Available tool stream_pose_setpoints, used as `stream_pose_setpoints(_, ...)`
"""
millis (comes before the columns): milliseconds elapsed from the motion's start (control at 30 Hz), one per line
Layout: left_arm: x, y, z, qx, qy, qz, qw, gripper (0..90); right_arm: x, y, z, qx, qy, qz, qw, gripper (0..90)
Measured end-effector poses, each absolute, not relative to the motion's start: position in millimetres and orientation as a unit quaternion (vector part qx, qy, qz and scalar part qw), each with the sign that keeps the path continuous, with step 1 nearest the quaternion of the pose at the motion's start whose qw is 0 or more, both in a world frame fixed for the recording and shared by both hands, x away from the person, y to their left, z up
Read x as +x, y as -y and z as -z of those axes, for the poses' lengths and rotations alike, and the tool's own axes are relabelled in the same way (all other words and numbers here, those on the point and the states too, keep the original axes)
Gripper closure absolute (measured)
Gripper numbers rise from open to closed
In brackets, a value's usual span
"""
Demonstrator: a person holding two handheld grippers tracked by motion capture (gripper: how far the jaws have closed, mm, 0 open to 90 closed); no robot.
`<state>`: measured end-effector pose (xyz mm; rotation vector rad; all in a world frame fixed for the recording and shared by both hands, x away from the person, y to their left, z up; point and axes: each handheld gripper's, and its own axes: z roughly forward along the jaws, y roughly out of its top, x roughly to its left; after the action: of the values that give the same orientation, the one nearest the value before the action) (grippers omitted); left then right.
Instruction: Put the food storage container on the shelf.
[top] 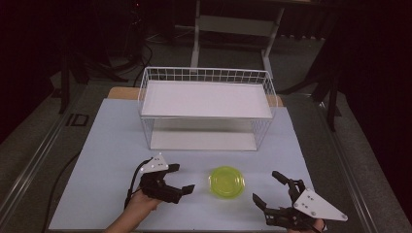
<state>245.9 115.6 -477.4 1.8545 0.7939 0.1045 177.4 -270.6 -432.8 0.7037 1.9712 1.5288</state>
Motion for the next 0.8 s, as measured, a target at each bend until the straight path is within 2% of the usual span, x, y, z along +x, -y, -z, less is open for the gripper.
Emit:
stream_pose_setpoints(33, 244, -117, 474, 0.772, -0.331, -0.044, 0.54, 1.8, 177, 270, 432, 0.261, -0.731, -0.569, 0.27, 14.0)
stream_pose_setpoints(300, 224, -108, 445, 0.751, -0.296, -0.084, 0.584, 1.8, 172, 258, 420, 0.233, -0.745, -0.564, 0.269, 14.5)
stream_pose_setpoints(433, 217, -97, 433, 0.759, -0.266, -0.098, 0.586, 1.8, 174, 252, 415, 0.221, -0.759, -0.552, 0.265, 14.5)
stream_pose_setpoints(667, 220, -79, 425, 0.759, -0.249, -0.12, 0.59, 1.8, 186, 250, 410, 0.235, -0.762, -0.546, 0.257, 14.2)
stream_pose_setpoints(800, 225, -71, 424, 0.759, -0.247, -0.109, 0.592, 1.9, 197, 250, 410, 0.249, -0.764, -0.542, 0.244, 13.2)
